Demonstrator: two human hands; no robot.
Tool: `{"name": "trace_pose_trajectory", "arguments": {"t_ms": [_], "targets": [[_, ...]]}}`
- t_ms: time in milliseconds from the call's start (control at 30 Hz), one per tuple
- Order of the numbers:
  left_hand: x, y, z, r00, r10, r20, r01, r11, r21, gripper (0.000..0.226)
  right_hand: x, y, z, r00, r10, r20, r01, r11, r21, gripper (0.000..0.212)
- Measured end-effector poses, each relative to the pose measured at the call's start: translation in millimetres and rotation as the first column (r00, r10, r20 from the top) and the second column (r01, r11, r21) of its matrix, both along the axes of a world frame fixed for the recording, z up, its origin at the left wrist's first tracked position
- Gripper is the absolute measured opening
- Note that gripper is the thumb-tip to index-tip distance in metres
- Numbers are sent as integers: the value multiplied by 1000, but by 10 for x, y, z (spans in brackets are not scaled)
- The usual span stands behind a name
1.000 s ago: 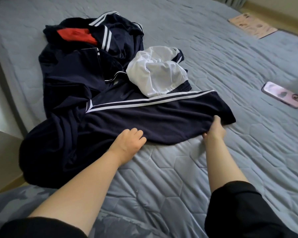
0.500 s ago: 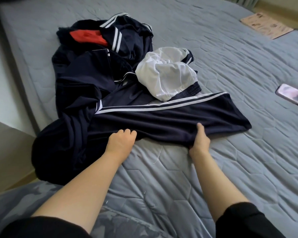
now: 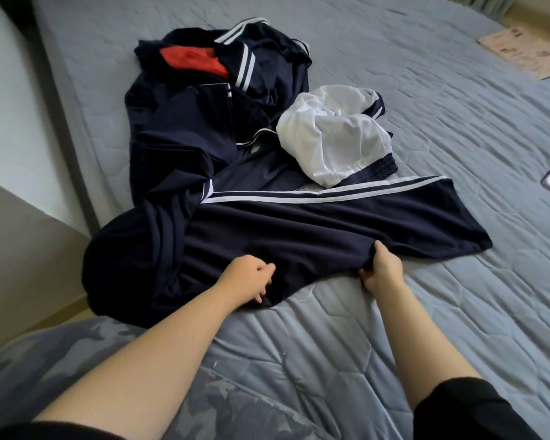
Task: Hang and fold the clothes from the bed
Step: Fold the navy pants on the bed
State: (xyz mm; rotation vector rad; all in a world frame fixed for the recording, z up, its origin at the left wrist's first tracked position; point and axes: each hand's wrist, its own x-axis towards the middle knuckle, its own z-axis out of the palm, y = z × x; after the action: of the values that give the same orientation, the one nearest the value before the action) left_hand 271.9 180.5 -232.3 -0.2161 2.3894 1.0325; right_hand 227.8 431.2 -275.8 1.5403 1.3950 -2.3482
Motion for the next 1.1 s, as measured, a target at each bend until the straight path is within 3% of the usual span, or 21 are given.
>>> {"name": "trace_pose_trajectory", "arguments": {"t_ms": [33,67,100,167,200,267,300,400,533,633,700,767,867,933,1000,1100], "targets": [[-36,-4,10,974,156,164,-172,981,86,37,14,29,-18,999,-34,-13,33,999,-25,14],[-52,-10,31,929,210,304,-250,963,100,37,18,62,-33,997,-77,-22,76,996,-44,14],[-46,-17,59,912,173,371,-218,973,81,39,16,91,-39,991,-127,-31,125,991,-56,16],[11,-39,52,959,-37,281,47,998,-29,45,0,136,-26,981,-189,-37,186,980,-70,18],[57,-55,34,965,-198,173,227,959,-168,48,-16,150,-1,979,-200,-40,197,978,-76,16],[128,-36,13,848,-530,21,471,735,-487,45,-68,163,92,975,-213,-68,205,973,-106,27],[148,-1,10,778,-628,-11,522,657,-544,36,-109,182,141,971,-226,-82,217,970,-111,36],[139,91,26,742,-670,-21,579,656,-484,5,-241,338,308,971,-215,-107,209,976,-65,35],[102,45,20,730,-684,12,621,655,-431,15,-265,875,359,973,-230,-12,230,971,63,22],[121,11,-35,756,-654,-17,592,695,-408,17,-240,1080,401,976,-200,91,153,915,372,48],[134,16,-65,789,-612,-62,543,740,-398,29,-299,1056,434,968,-161,193,-11,741,672,65],[139,28,-83,810,-580,-91,504,767,-397,39,-396,960,447,934,-148,326,-222,476,851,82],[138,19,-90,833,-539,-126,455,797,-398,39,-464,753,311,867,63,495,-499,71,864,85],[123,6,-80,832,-526,-178,413,800,-436,29,-465,605,217,826,175,536,-508,-181,842,73],[86,9,-55,825,-507,-248,340,798,-498,18,-526,471,197,810,306,501,-420,-293,859,60],[-67,62,-10,798,-515,-314,246,753,-611,16,-744,342,213,729,417,543,-480,-255,840,54]]}}
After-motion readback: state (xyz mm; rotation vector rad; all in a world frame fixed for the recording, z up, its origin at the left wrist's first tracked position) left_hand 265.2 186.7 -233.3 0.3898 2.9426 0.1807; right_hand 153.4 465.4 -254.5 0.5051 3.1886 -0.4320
